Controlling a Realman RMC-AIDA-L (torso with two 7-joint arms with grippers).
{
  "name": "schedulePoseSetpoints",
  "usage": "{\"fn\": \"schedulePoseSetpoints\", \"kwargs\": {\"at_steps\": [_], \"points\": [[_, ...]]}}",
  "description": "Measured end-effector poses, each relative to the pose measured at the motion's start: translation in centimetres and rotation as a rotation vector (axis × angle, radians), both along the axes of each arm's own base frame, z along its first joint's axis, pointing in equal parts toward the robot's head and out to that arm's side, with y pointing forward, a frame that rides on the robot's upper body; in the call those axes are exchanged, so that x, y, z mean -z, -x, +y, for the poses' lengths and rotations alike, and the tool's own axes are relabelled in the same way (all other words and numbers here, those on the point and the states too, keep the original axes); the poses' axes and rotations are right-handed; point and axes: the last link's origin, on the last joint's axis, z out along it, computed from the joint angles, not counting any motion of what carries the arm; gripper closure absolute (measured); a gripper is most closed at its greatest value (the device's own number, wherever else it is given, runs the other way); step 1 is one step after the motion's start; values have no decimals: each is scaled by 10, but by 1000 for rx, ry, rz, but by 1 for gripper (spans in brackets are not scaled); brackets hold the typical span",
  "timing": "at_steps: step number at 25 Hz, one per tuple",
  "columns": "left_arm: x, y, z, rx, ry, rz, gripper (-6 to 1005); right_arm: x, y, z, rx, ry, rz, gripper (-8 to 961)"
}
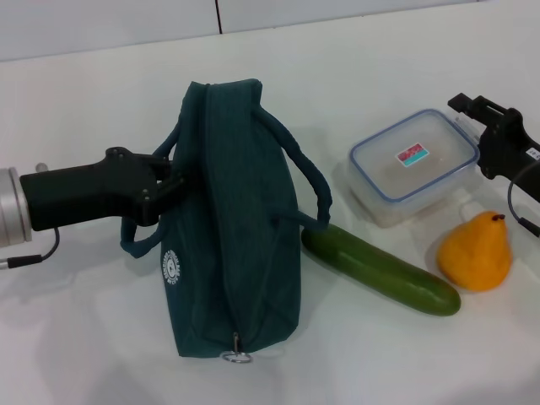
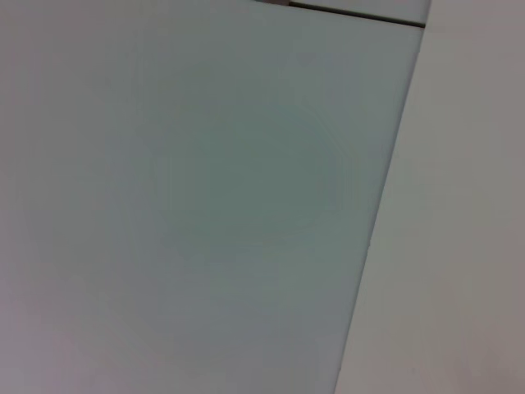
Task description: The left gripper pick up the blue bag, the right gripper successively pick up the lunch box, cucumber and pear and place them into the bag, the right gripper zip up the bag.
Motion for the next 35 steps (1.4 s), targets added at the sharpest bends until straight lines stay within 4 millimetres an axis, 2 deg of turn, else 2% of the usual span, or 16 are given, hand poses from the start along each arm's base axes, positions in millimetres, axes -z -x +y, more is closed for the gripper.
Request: {"fn": "schedulePoseSetpoints", "kwargs": {"at_steps": [5, 16, 22, 35], "points": [[1, 1, 0, -3, 2, -1, 952, 2, 0, -1, -2, 10, -3, 493], [1, 1, -1, -10, 4, -10, 952, 1, 5, -3, -100, -19, -146, 814], [-2, 0, -1, -3, -18, -41, 952, -6, 9, -4, -180, -76, -237, 856], [-5, -1, 0, 7, -49, -74, 952, -28, 26, -7, -340, -214, -306, 833]]}}
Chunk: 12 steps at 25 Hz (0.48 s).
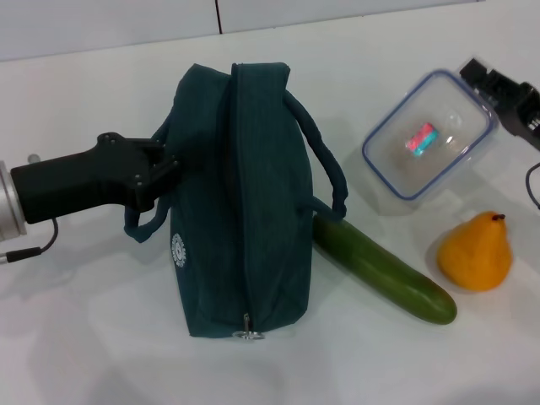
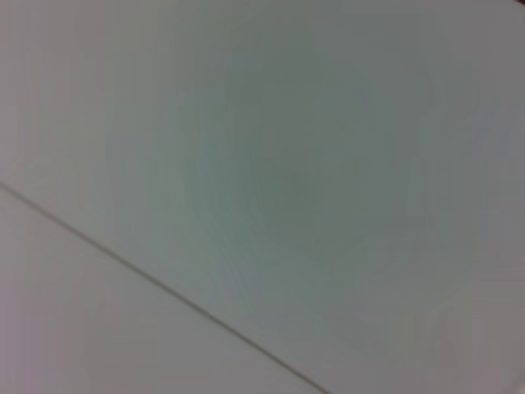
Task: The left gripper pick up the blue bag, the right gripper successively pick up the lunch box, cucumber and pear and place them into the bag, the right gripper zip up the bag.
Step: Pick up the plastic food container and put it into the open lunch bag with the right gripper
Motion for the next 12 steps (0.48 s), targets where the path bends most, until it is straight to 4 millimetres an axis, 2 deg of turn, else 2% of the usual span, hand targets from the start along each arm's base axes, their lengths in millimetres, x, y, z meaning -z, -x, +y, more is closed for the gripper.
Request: {"fn": "schedulePoseSetpoints", "kwargs": {"at_steps": [8, 12], "points": [[-2, 0, 0, -2, -14, -19, 953, -23, 24, 2, -172, -89, 21, 819], [-3, 0, 0, -1, -16, -19, 953, -35, 45, 7, -281, -147, 63, 812]]}}
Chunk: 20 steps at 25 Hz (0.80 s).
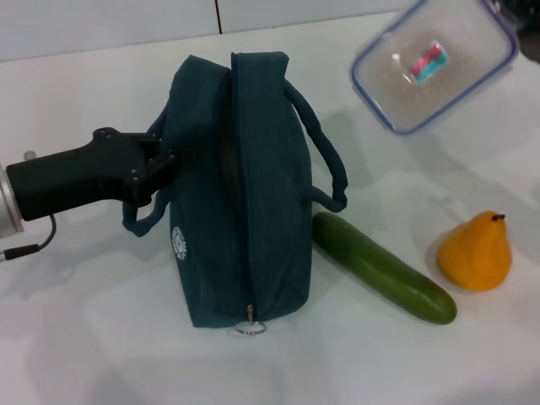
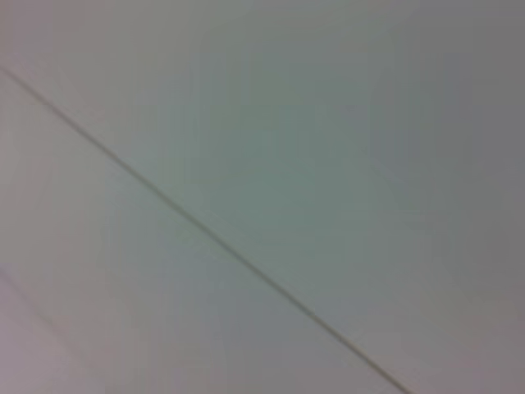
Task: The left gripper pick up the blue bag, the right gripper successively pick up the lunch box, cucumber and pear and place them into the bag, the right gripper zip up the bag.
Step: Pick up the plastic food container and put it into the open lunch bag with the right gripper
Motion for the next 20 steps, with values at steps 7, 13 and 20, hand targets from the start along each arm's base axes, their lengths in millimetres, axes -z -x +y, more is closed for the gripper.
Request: {"fn": "schedulePoseSetpoints", "kwargs": {"at_steps": [7, 13, 20], "points": [[1, -2, 1, 5, 11, 8, 953, -1, 53, 30, -198, 33, 54, 799], [2, -5, 3, 19, 15, 13, 953, 2, 102, 57, -320, 73, 72, 789], [4, -11, 5, 35, 19, 13, 953, 20, 142, 81, -372, 168, 10, 776]]}}
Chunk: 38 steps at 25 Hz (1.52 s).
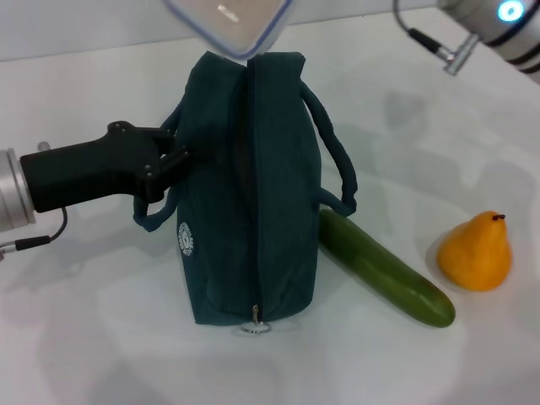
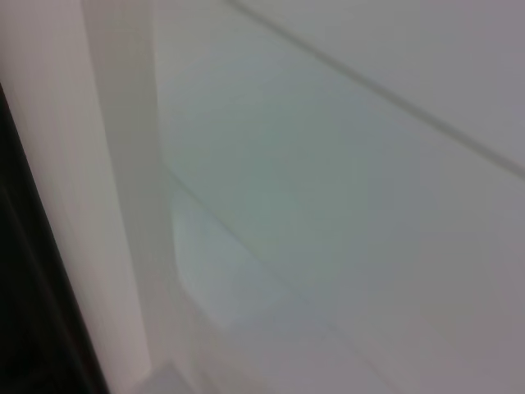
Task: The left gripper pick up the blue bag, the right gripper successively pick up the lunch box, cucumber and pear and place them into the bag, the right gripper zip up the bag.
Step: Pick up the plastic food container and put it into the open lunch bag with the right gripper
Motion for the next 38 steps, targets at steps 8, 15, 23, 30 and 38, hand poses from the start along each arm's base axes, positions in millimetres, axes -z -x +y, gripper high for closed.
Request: {"fn": "schedulePoseSetpoints", "kwargs": {"at_steps": [8, 15, 23, 30, 38], "points": [[0, 0, 0, 0, -1, -2, 953, 23, -3, -2, 22, 72, -93, 762], [-1, 3, -1, -7, -6, -1, 952, 24, -24, -16, 48, 117, -107, 749], [-1, 6, -2, -17, -2, 0, 953, 26, -46, -37, 22, 123, -232, 735], [0, 5, -1, -12, -1, 4, 953, 40, -45, -36, -17, 131, -418, 723], [1, 5, 1, -16, -8, 7, 954, 43, -42, -32, -33, 98, -480, 709]]}}
